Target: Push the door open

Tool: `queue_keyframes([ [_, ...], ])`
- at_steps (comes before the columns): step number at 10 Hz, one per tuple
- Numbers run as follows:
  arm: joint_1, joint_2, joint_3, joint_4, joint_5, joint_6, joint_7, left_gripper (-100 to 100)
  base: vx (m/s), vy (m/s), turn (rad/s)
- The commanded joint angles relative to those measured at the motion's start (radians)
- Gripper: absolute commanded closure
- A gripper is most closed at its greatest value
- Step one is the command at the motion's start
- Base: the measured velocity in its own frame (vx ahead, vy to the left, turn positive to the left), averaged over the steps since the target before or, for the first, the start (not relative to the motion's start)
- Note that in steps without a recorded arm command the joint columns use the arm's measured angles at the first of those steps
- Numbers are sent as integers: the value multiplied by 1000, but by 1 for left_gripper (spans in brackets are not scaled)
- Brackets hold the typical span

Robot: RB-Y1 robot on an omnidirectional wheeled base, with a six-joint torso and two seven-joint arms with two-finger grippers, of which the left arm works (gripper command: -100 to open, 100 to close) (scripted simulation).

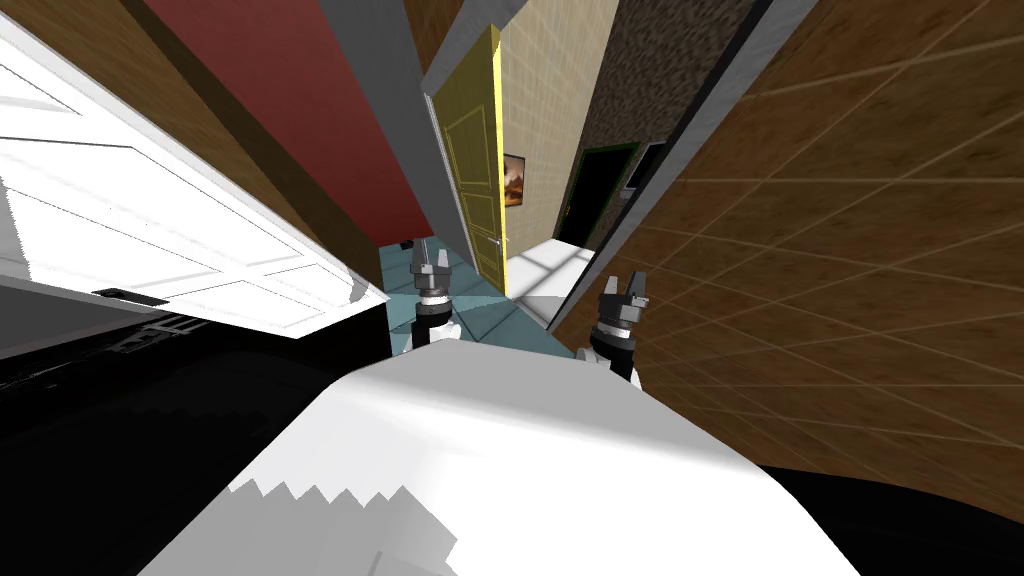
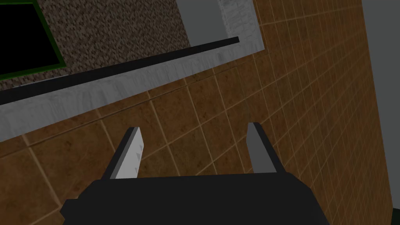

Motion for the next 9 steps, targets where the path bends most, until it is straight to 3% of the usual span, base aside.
queue_keyframes([
  [1,-18,6,-7,31,-3,2,8,-100,-51,35,-12],
  [9,-115,31,-44,196,-17,11,53,-100,105,83,-24],
])
